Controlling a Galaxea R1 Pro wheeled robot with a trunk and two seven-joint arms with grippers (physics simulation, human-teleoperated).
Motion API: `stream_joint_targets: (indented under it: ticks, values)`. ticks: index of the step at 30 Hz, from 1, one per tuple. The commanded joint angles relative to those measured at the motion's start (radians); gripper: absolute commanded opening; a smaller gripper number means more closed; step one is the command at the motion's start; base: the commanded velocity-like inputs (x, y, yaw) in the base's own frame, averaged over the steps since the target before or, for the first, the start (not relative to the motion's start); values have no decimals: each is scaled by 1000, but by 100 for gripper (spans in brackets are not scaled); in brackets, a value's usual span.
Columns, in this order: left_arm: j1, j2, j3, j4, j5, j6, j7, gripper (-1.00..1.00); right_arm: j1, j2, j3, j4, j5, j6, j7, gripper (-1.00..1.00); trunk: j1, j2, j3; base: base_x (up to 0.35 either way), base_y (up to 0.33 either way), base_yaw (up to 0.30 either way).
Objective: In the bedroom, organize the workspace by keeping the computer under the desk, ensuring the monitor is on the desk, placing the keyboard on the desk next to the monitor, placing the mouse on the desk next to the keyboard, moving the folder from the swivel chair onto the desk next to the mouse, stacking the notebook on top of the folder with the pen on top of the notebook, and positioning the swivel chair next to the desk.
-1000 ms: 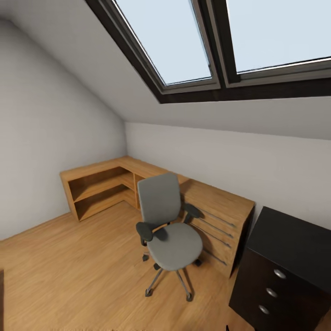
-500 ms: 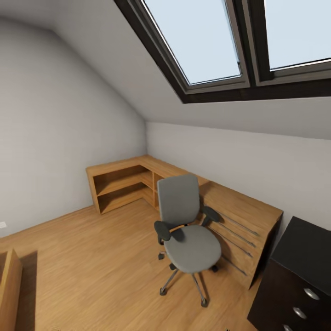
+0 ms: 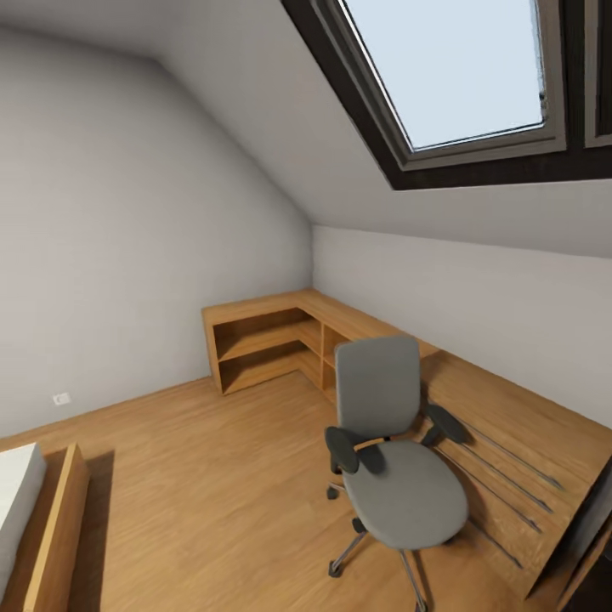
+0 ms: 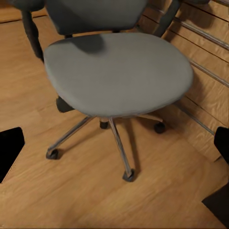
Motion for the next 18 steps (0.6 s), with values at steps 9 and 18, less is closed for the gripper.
stream_joint_targets:
  ticks: [9, 18]
  values:
    - [-1, 1, -9, -1, 6, -3, 7, 100, -1, -1, 8, -4, 0, 26, 0, 100, 1, -1, -1, 291, 54, 199]
    - [-1, 1, -12, -1, 6, -3, 7, 100, -1, -1, 10, -4, 1, 28, 1, 100, 1, -1, -1, 29, 2, 131]
